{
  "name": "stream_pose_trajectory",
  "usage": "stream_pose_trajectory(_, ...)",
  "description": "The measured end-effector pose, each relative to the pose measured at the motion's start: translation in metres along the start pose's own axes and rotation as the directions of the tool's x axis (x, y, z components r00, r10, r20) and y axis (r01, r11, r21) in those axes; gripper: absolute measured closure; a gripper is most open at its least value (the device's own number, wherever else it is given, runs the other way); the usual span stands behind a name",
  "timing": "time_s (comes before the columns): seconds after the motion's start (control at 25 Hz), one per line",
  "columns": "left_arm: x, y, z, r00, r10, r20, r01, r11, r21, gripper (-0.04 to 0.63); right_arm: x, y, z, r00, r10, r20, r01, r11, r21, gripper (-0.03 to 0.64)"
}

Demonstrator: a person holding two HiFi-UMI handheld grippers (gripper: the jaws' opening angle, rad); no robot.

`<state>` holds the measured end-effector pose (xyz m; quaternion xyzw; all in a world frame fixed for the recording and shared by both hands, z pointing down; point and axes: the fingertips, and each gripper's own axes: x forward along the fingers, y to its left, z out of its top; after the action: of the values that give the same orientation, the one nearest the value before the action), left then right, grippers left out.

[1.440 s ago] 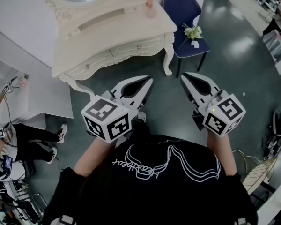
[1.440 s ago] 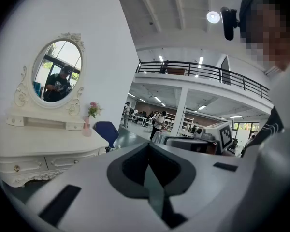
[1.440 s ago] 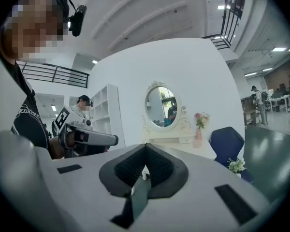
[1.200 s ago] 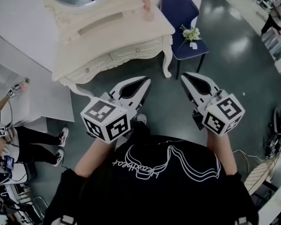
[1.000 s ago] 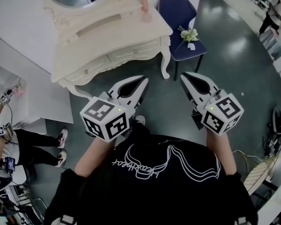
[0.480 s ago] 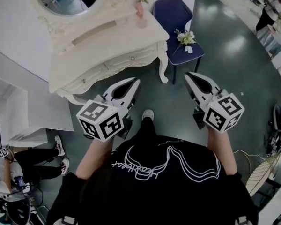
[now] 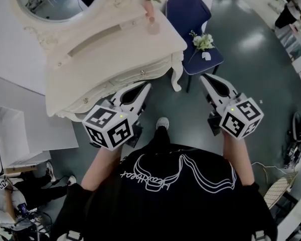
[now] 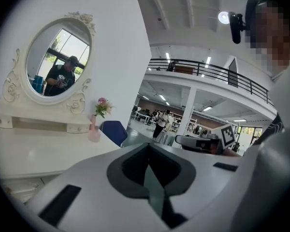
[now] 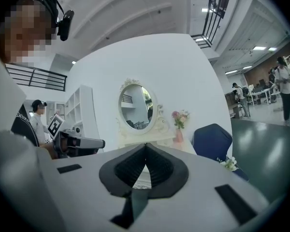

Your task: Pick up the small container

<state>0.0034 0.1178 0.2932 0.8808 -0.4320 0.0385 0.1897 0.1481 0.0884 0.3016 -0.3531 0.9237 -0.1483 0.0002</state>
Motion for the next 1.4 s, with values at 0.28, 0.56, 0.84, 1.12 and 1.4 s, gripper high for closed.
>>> stream_pose_trajectory(0.28, 0.063, 0.092, 0.056, 0.999, -0.036, -0.022, 0.036, 0.999, -0.001, 0.592, 0.106, -0.046, 0.042, 1.0, -0.015, -0.012, 0.015, 1.0, -0.006, 0.612)
stream_pose_trajectory(0.56, 0.103, 0.161, 0.095, 0.998, -0.062, -0.018, 0.062, 0.998, -0.002, 0.592, 0.181, -0.075, 0.071, 0.999, -0.015, -0.033, 0.013, 0.998, -0.055, 0.612)
stream_pose_trajectory(0.84, 0.122, 0.2, 0.104, 0.998, -0.062, -0.02, 0.062, 0.998, -0.022, 0.592, 0.217, -0.09, 0.068, 0.997, -0.011, -0.076, 0.008, 0.999, -0.048, 0.612)
stream_pose_trajectory(1.12, 0.142, 0.221, 0.099, 0.999, -0.044, -0.031, 0.043, 0.998, -0.039, 0.592, 0.246, -0.111, 0.056, 0.995, 0.008, -0.104, -0.011, 1.0, -0.027, 0.614)
stream_pose_trajectory(1.4, 0.169, 0.251, 0.095, 0.998, 0.001, -0.056, -0.005, 0.998, -0.057, 0.592, 0.284, -0.148, 0.041, 0.991, 0.032, -0.132, -0.032, 0.999, -0.005, 0.612)
